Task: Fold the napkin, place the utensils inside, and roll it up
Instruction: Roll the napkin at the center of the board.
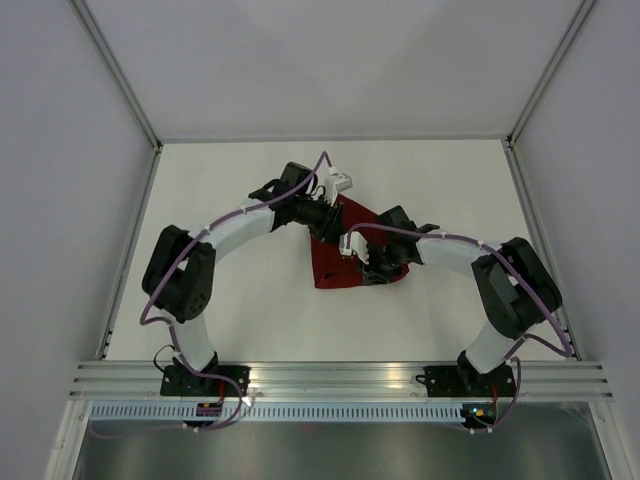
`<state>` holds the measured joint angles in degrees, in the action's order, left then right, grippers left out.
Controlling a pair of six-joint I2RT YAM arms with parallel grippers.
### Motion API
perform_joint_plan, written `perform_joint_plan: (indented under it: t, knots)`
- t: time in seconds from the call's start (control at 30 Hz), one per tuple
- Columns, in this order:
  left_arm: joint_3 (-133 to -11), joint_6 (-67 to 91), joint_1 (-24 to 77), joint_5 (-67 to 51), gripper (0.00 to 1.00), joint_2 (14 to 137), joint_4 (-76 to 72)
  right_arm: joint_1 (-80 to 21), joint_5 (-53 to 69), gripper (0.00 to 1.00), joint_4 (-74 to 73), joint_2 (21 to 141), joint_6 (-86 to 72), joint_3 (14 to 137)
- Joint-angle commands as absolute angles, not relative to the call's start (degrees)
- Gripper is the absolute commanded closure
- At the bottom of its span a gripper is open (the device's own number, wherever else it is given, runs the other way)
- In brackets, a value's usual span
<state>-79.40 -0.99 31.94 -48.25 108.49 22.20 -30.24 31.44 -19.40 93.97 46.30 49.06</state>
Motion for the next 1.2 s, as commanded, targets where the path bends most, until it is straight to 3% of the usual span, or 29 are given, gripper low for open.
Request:
perform_joint_plan:
  t: [0.0,0.2,0.43,0.67,0.93,1.17]
  knots:
    - [-72.09,6.93,31.82,-34.39,0.68,98.99,7.59,-27.25,39.36,0.73,-28.72,100.8,48.07,54.92]
    - [-54.86,11.87,32.51,-19.01,0.66,84.13,-10.44,-25.05,43.59,0.74,-40.16,111.17,51.76,64.94]
    - [-44.31,-3.74,43.66,1.21,0.62,76.64,-16.78,-22.59,47.2,0.74,-52.46,120.14,54.67,75.66]
    - [-41.31,-17.65,54.83,11.85,0.68,81.03,-20.64,-21.01,46.85,0.74,-55.89,125.06,53.53,79.8]
    - [-41.92,-31.1,64.94,18.37,0.59,92.71,-26.8,-20.66,46.23,0.75,-58.45,127.7,53.0,81.91]
    - [-43.15,-35.07,66.71,19.51,0.55,98.87,-28.92,-19.69,46.06,0.75,-60.29,129.2,53.35,82.62]
